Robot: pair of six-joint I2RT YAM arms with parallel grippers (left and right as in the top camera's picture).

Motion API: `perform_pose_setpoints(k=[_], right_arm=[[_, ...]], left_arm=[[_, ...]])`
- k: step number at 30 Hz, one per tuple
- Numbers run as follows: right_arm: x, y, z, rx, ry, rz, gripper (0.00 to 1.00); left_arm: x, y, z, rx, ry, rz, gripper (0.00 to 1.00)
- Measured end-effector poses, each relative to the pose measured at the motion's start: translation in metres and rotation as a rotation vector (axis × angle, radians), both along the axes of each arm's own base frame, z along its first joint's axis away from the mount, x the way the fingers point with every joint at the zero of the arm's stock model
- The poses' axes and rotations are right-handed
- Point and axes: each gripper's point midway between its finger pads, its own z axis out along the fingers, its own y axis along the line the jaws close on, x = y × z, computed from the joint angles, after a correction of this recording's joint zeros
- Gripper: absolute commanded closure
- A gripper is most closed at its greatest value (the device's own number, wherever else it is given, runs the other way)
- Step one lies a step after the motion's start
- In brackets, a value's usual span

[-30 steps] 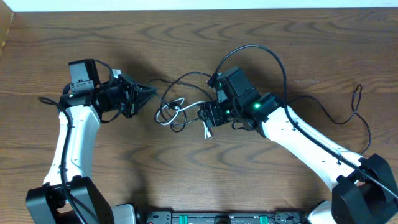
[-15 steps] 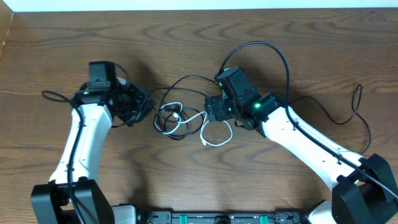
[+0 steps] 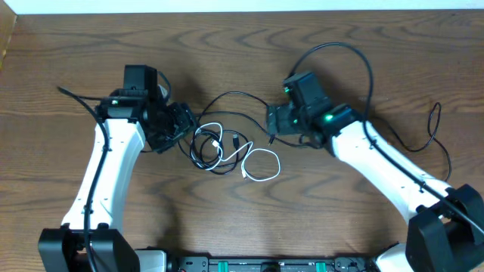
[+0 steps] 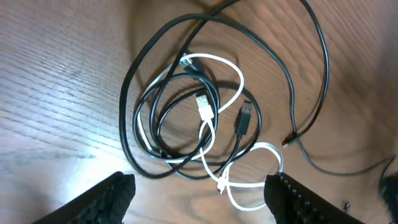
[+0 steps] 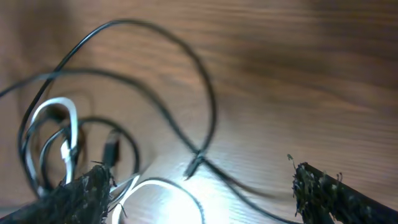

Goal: Untangle cables

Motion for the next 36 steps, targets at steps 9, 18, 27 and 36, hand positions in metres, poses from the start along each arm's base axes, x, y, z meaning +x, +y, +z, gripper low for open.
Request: perform_pose_setpoints(k=[9,18,27,36], right_arm=[[0.011,-0.022,0.000,0.034,0.022,-0.078,0.06],[0.000,-0.018,-0.005,0.046,0.075,-0.056,0.04],[-0.002,-0.019,-0.006,0.046,0.083,-0.054,0.04],[-0.004,-0.020,-0.007,0.040,0.093,-0.055,0.03]], left_arm=[[-0.013,-0.023,-0.011,0.119,0.023,-0.172,0.38],[-0.014,-0.053,-0.058,0.157,0.129,-0.281,0.76],[-0.024,-0.067,-0.108,0.182,0.260,-0.336,0.76],[-0.011,-0.074,-0.115,0.176,0.215,-0.341,0.76]])
